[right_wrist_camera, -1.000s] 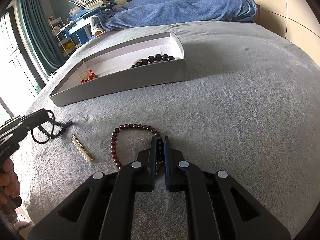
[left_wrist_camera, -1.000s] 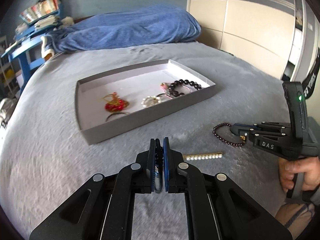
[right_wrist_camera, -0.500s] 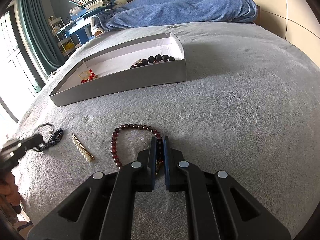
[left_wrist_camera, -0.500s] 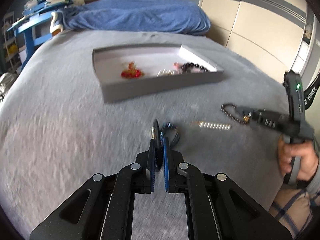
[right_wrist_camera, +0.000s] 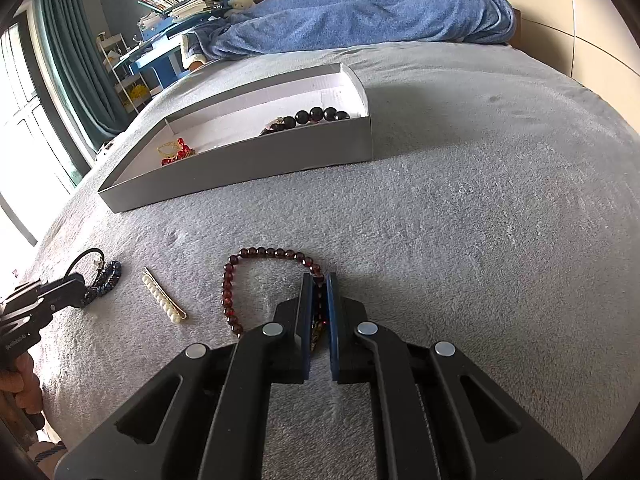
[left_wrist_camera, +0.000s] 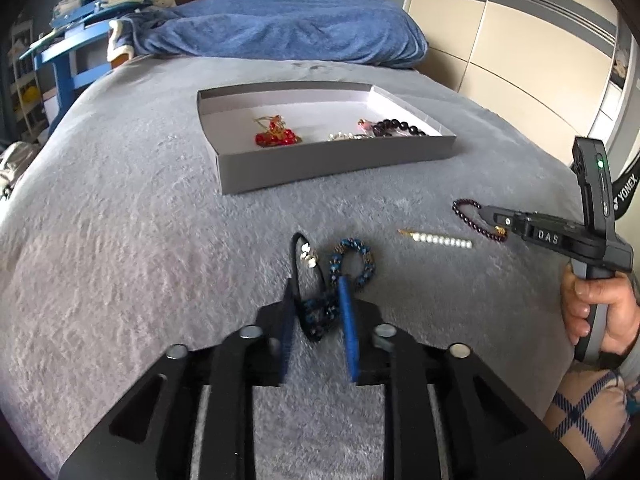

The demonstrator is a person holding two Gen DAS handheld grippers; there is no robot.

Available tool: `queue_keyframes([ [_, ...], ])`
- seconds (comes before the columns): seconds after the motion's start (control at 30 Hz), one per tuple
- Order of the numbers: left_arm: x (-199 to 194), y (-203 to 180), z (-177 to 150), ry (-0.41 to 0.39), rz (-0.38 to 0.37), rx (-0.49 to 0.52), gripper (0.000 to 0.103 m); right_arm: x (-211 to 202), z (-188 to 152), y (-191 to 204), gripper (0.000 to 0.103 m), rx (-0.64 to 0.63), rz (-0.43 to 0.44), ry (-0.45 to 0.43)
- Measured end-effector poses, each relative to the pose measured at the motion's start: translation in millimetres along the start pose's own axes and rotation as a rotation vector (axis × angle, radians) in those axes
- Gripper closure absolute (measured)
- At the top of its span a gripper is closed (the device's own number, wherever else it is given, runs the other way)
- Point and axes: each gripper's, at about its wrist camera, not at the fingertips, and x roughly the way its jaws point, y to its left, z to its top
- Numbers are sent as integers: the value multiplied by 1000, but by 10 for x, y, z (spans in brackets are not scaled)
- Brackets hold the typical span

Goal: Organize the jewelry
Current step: 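Grasp the blue-black bracelet and hair tie with the left tool while the right tool holds the red bracelet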

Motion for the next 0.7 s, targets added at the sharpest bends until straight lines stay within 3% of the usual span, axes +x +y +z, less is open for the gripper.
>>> queue_keyframes([
  [0.2, 37, 18, 67, 2, -5, -3, 79, 6, 0, -4, 97, 1, 1, 1],
  [0.27, 52, 20, 79, 4, -4, -4, 93, 6, 1, -6, 97, 0, 1, 0],
  [0.33, 39, 15, 82, -8, 1, -1, 100, 6, 2, -9, 97, 1, 2, -1],
  [0.7, -297, -58, 312, -108, 26, 46, 100, -131, 32, 47, 97, -26, 39, -47],
])
